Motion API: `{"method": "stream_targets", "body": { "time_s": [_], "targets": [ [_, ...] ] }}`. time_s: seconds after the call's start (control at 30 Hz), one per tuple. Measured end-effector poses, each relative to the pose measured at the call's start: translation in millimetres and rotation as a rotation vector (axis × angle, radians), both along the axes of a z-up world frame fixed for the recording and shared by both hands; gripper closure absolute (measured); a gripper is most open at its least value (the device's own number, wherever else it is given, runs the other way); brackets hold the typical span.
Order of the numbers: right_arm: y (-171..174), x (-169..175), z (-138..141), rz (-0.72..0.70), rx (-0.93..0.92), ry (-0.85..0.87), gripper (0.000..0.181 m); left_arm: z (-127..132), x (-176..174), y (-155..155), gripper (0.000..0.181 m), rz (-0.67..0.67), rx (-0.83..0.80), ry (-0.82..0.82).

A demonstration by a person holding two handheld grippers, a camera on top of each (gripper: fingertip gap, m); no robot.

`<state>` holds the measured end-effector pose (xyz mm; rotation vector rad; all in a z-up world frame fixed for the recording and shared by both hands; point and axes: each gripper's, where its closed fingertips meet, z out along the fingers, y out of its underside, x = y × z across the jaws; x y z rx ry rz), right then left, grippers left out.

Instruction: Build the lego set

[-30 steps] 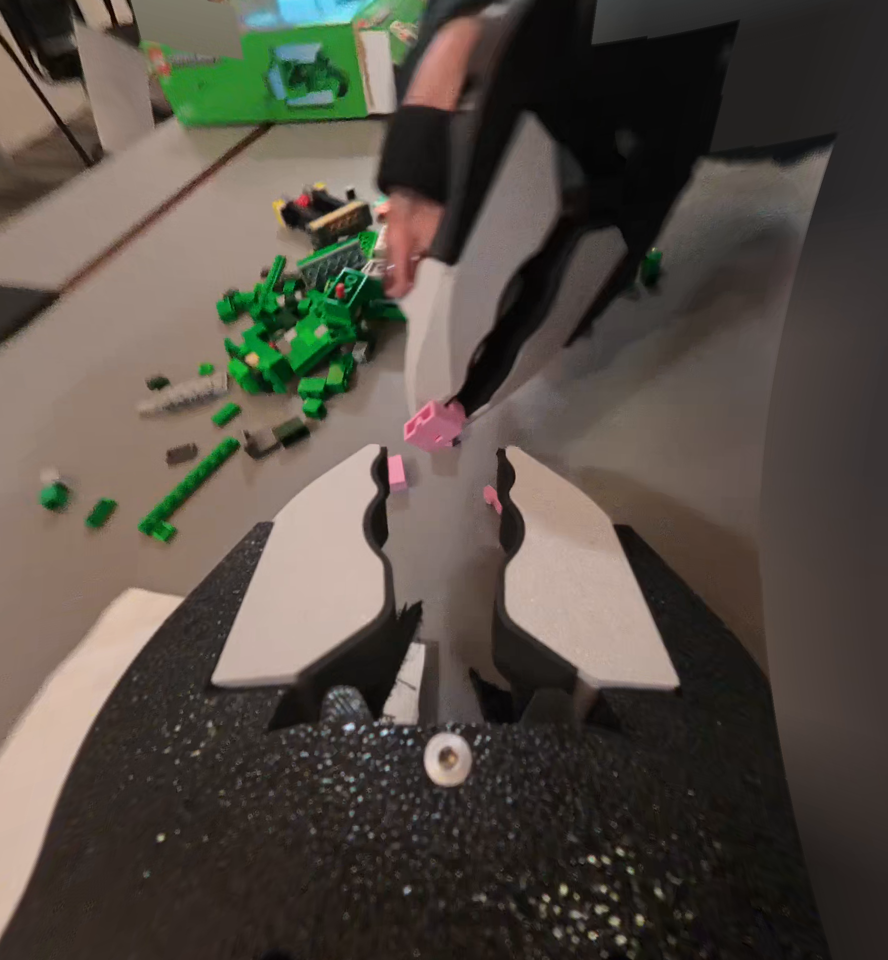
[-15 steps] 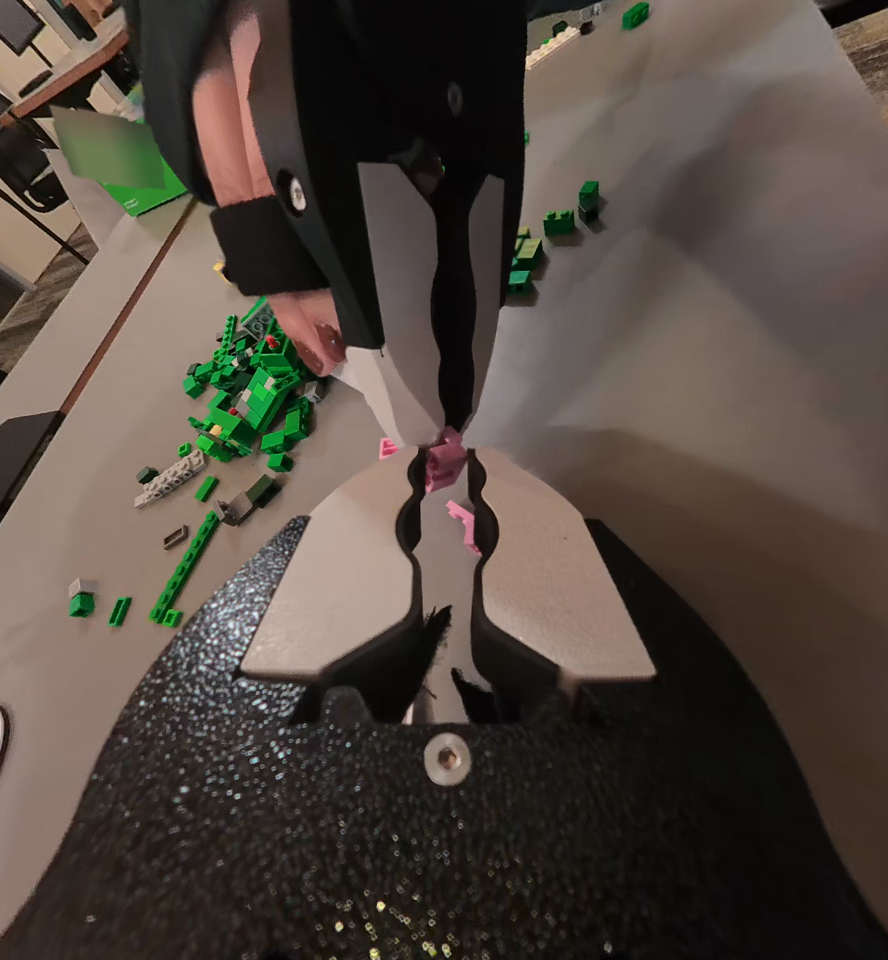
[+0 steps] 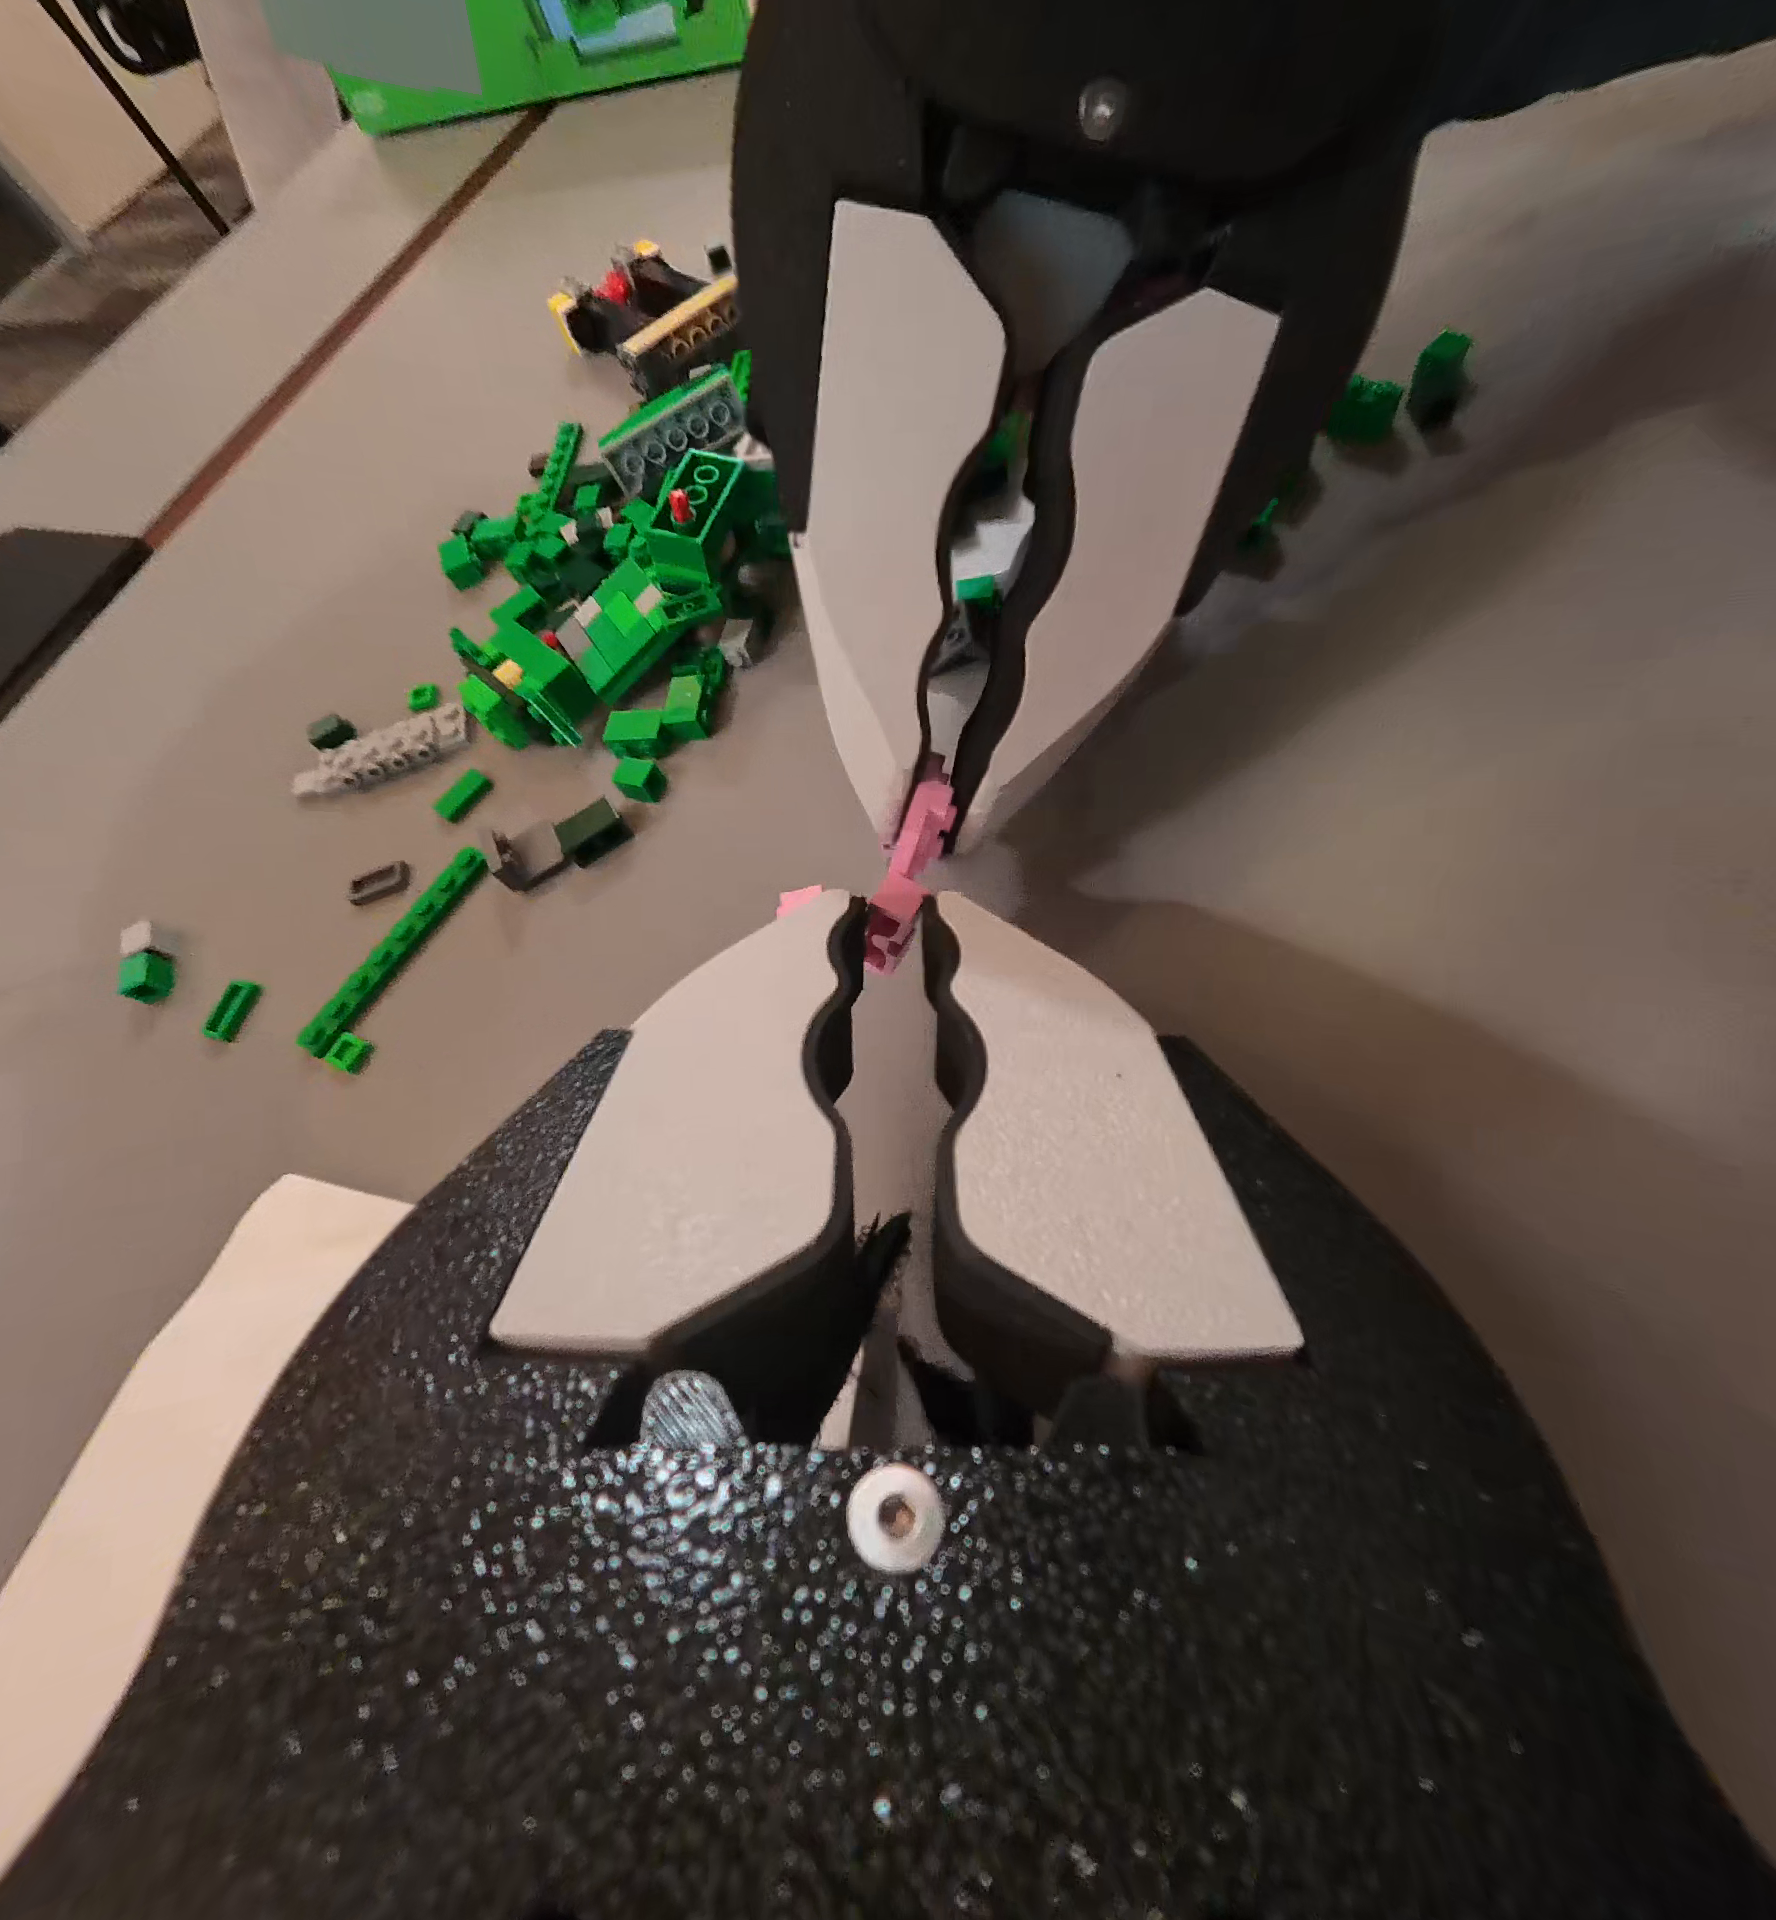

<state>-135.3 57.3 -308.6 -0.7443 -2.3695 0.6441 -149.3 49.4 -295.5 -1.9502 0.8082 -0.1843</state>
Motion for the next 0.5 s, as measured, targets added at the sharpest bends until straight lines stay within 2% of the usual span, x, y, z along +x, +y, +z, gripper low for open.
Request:
{"method": "stream_targets", "body": {
  "time_s": [0.13,0.33,0.5],
  "targets": [
    [-6,1,0,0.032,0.001,-0.015,0.173,3,8,-1,0.163,-0.042,-0.001,-0.049],
    [-11,-3,4,0.082,0.021,-0.033,0.173,-1,13,-4,0.174,-0.076,-0.011,-0.036],
    [-3,-10,15,-0.002,-0.028,-0.002,0.169,9,7,0,0.176,-0.025,-0.029,-0.162]
  ]
}}
